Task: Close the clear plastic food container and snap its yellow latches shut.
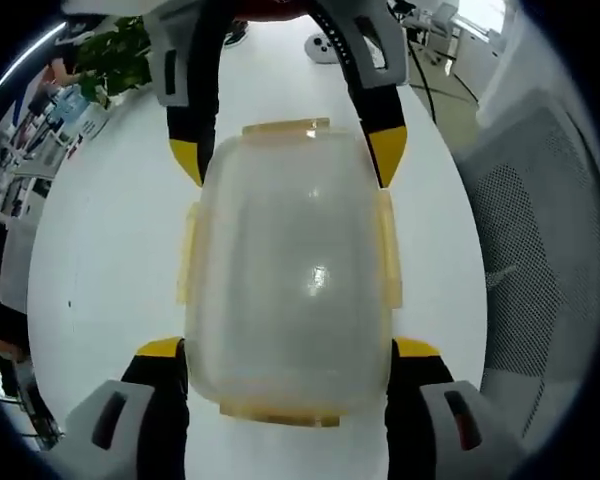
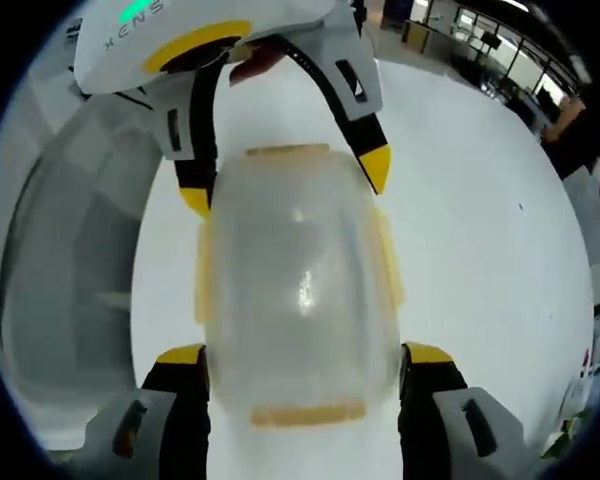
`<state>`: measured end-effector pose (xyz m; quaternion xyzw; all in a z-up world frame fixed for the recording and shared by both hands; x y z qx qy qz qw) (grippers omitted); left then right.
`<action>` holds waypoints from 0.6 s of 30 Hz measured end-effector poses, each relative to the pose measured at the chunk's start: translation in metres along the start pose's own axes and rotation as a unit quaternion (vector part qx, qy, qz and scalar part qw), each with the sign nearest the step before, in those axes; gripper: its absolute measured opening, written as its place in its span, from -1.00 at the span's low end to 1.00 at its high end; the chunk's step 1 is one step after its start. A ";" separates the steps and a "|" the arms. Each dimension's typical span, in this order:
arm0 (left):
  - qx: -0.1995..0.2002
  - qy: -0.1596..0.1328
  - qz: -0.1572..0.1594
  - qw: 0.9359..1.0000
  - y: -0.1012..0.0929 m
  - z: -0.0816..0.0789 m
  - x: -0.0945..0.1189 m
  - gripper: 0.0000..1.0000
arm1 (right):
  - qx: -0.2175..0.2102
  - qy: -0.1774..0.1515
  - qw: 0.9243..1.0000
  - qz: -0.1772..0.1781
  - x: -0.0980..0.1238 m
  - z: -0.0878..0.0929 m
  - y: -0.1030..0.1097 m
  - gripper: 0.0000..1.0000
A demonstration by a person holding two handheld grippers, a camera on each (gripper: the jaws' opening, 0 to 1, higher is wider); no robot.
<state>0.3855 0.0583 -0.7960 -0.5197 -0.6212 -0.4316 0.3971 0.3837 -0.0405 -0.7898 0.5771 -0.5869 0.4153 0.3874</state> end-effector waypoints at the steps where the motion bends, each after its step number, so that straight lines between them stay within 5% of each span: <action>1: 0.000 0.000 0.000 1.000 0.000 0.001 0.000 0.65 | 0.000 0.000 1.000 0.000 0.000 -0.001 0.000 0.56; 18: -0.004 -0.005 0.001 1.000 0.003 0.037 0.012 0.65 | -0.006 0.006 1.000 0.002 -0.015 -0.036 0.001 0.56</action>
Point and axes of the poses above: the point that each gripper's makers call its tool centre point, and the gripper's own axes: x roughly backward along the fingers, y roughly to its left, z roughly out of its underside, the point moved 3 cm from there along x, roughly backward along the fingers, and after that the axes turned 7 degrees about x, right-handed, at the moved point
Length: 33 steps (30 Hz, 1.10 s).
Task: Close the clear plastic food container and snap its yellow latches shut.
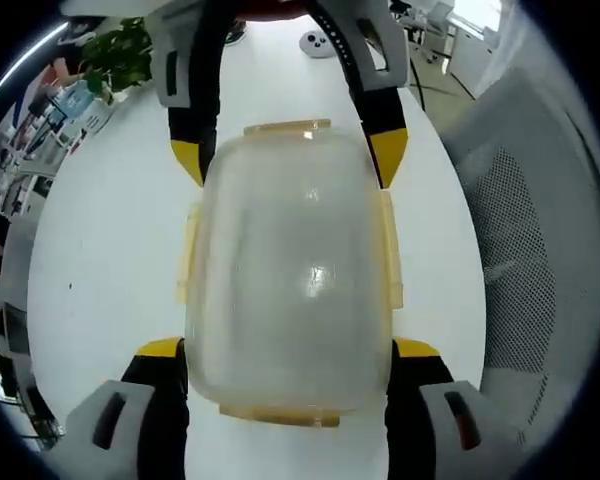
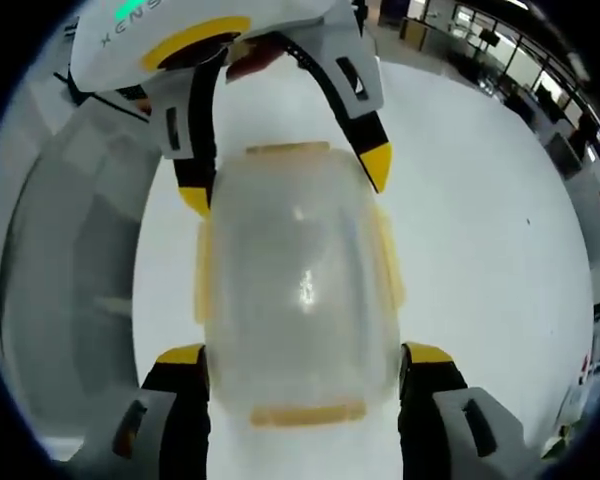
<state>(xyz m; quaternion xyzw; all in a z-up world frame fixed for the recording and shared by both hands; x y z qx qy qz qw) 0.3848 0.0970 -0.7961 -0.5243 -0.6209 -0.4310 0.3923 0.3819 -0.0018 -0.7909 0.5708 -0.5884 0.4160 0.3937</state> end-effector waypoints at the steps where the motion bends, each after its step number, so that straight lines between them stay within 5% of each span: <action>1: 0.000 0.000 0.000 1.000 0.000 0.003 0.001 0.65 | 0.000 0.000 1.000 0.000 -0.001 -0.003 0.000 0.56; 33: 0.003 -0.007 -0.001 1.000 -0.001 0.048 0.016 0.65 | 0.002 0.005 1.000 -0.001 -0.018 -0.047 0.005 0.56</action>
Point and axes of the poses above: the point that each gripper's makers call its tool centre point, and the gripper's own axes: x roughly backward along the fingers, y roughly to its left, z roughly out of its underside, the point moved 3 cm from there along x, roughly backward along the fingers, and after that the axes turned 7 degrees about x, right-handed, at the moved point
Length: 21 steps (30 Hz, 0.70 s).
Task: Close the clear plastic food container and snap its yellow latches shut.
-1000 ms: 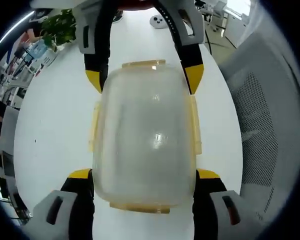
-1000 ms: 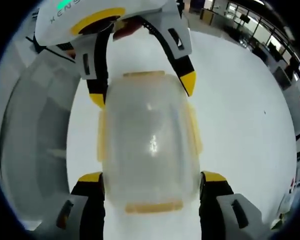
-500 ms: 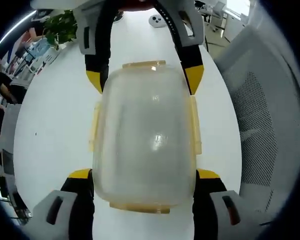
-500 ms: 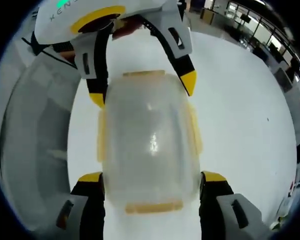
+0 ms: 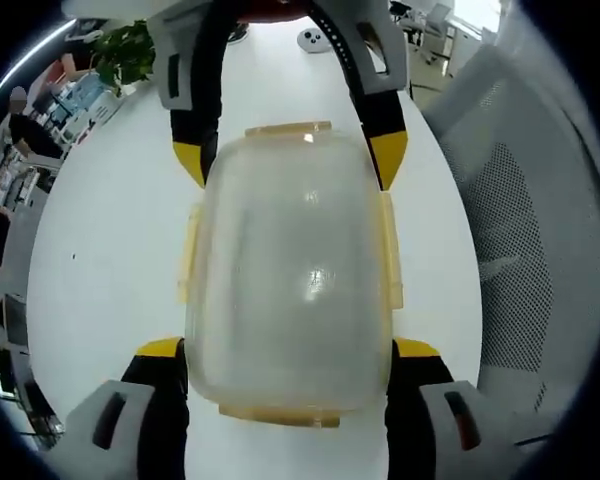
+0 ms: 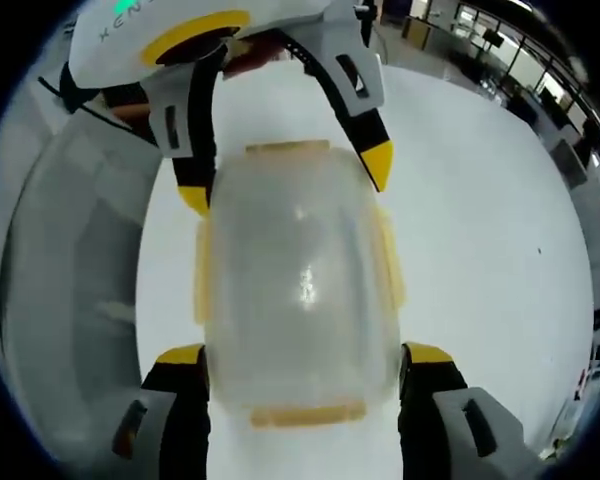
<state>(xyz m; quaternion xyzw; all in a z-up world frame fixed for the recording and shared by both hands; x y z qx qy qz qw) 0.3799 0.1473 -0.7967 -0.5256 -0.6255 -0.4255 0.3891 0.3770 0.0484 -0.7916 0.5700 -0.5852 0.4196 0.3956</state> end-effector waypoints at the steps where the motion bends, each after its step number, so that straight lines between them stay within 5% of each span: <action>1: 0.000 0.000 0.001 1.000 0.000 0.000 0.000 0.65 | 0.000 0.000 1.000 0.000 0.000 0.000 0.000 0.56; 21: 0.002 -0.003 0.000 1.000 0.019 -0.001 -0.003 0.65 | 0.004 -0.008 1.000 0.000 -0.001 0.001 -0.020 0.56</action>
Point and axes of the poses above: the point that each gripper's makers call its tool centre point, and the gripper's own axes: x roughly backward along the fingers, y roughly to its left, z roughly out of its underside, the point moved 3 cm from there along x, roughly backward along the fingers, and after that the axes turned 7 degrees about x, right-handed, at the moved point
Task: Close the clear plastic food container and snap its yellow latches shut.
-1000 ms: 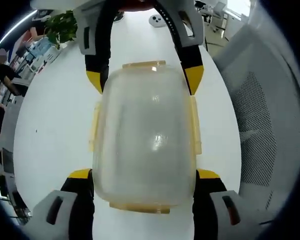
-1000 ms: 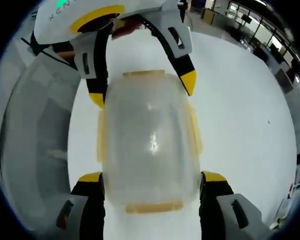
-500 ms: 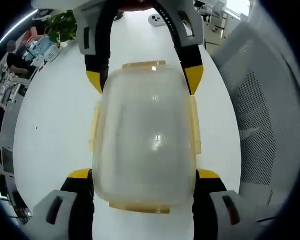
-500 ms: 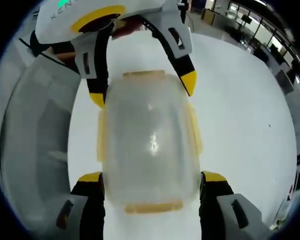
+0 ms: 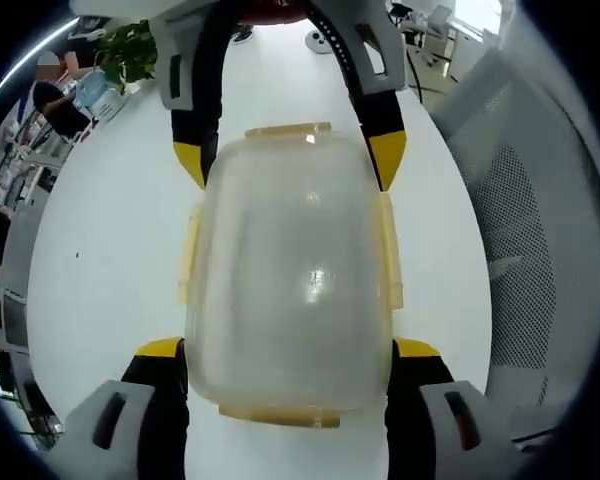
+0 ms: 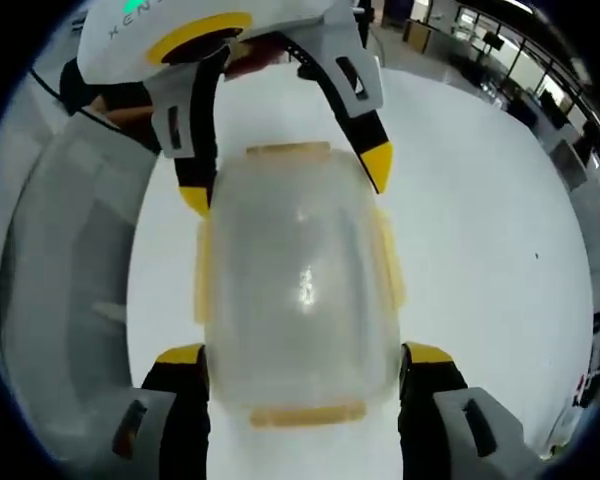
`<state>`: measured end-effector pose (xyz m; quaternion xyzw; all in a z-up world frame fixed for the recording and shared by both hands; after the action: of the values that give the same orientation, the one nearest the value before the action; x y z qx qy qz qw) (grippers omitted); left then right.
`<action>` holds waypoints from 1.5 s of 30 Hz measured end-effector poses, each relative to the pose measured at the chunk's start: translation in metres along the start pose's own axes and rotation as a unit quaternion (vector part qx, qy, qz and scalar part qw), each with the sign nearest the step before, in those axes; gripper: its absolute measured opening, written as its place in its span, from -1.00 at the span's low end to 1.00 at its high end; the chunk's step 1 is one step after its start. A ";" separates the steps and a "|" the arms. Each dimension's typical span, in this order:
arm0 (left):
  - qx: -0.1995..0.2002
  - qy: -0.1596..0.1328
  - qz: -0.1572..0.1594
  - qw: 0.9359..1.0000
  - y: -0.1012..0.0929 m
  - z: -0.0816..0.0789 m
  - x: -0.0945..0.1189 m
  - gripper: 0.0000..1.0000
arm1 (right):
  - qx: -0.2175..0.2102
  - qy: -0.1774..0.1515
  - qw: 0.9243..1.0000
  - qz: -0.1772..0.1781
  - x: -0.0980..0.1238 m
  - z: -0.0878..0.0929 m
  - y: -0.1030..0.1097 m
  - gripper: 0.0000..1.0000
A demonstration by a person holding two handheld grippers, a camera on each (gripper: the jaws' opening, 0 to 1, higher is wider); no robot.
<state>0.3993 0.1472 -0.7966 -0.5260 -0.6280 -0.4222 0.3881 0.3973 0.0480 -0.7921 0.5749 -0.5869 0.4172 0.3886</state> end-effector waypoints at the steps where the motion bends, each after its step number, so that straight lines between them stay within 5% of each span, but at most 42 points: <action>1: 0.000 0.000 0.000 1.000 0.001 0.000 0.000 0.65 | 0.000 -0.001 1.000 0.000 0.001 0.000 -0.001 0.56; 45: 0.004 -0.010 0.000 1.000 0.048 -0.003 -0.006 0.66 | 0.004 -0.006 1.000 0.001 0.000 0.001 -0.049 0.57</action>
<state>0.4478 0.1461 -0.7956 -0.5286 -0.6336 -0.4142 0.3841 0.4460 0.0475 -0.7903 0.5782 -0.5883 0.4163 0.3825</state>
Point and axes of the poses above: the point that each gripper's makers call its tool centre point, and the gripper's own axes: x roughly backward along the fingers, y roughly to its left, z roughly out of its underside, the point moved 3 cm from there along x, roughly backward along the fingers, and after that the axes turned 7 degrees about x, right-handed, at the moved point
